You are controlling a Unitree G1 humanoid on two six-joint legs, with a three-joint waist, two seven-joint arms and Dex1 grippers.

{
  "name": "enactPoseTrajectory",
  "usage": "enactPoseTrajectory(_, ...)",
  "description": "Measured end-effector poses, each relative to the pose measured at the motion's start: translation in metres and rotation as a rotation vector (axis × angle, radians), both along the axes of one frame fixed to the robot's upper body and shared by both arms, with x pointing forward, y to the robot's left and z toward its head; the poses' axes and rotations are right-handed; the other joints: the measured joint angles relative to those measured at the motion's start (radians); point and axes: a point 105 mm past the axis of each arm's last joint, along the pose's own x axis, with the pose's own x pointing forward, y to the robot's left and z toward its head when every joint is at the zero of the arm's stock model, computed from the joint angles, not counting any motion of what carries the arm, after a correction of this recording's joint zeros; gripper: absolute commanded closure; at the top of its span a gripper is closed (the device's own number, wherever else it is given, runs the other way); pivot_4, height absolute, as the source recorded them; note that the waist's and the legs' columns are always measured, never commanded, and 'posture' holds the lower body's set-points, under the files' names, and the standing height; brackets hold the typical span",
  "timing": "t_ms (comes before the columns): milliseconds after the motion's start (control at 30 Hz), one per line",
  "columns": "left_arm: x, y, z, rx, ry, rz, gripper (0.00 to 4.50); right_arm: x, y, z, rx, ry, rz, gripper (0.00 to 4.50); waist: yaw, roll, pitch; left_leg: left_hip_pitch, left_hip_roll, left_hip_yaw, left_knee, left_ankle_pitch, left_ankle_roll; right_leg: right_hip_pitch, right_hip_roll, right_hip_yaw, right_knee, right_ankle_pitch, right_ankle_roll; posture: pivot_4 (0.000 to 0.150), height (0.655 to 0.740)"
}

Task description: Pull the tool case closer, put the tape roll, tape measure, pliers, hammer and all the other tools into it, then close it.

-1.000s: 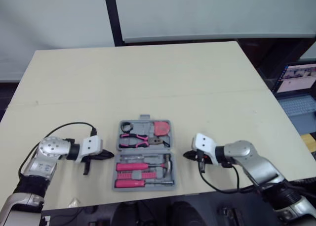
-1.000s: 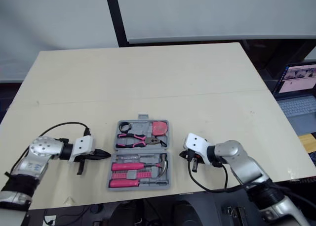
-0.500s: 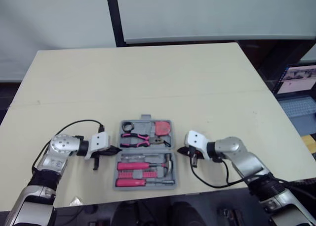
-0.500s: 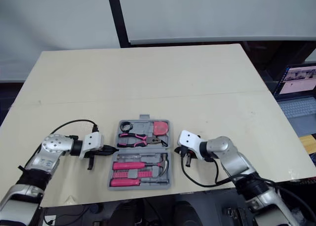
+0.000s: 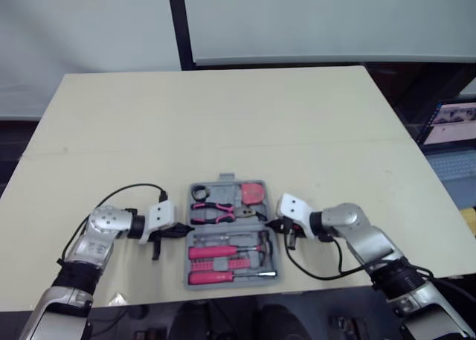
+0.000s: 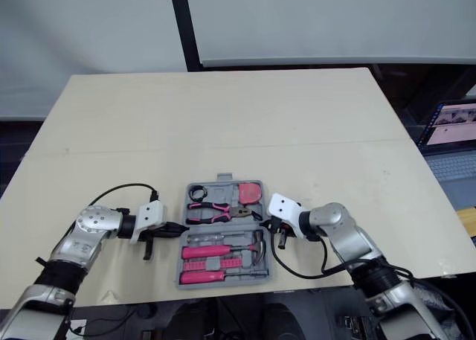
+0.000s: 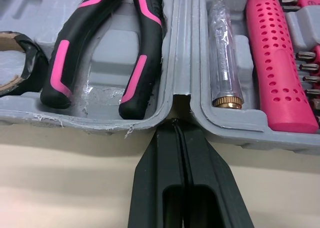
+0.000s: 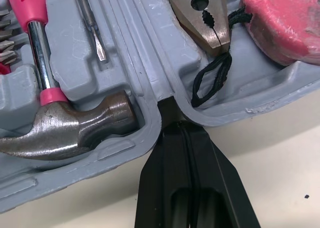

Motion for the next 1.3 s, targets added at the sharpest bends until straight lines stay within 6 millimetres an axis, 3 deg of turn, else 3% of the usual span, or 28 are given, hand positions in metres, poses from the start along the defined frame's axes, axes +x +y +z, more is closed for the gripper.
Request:
enactPoseTrajectory(800,0.007,-0.012,0.001,-0.014,-0.008,0.033,4.46,0.006,-0.011,0.003,-0.022,0.013,-0.022,4.5,0.014,0.001,0.0,0.0,-0.001,0.0,0.001,0.0,0.0,0.0,-0.001,0.0,0.0,0.0,0.001,0.15,0.74)
enactPoseTrajectory(1300,-0.035,-0.012,-0.004,0.024,0.062,0.001,4.46,-0.033,-0.011,-0.004,-0.025,0.088,-0.012,4.5,-0.004,0.001,0.001,-0.001,0.001,0.001,-0.001,-0.002,-0.002,0.0,0.001,0.001,-0.004,0.0,0.001,0.15,0.74)
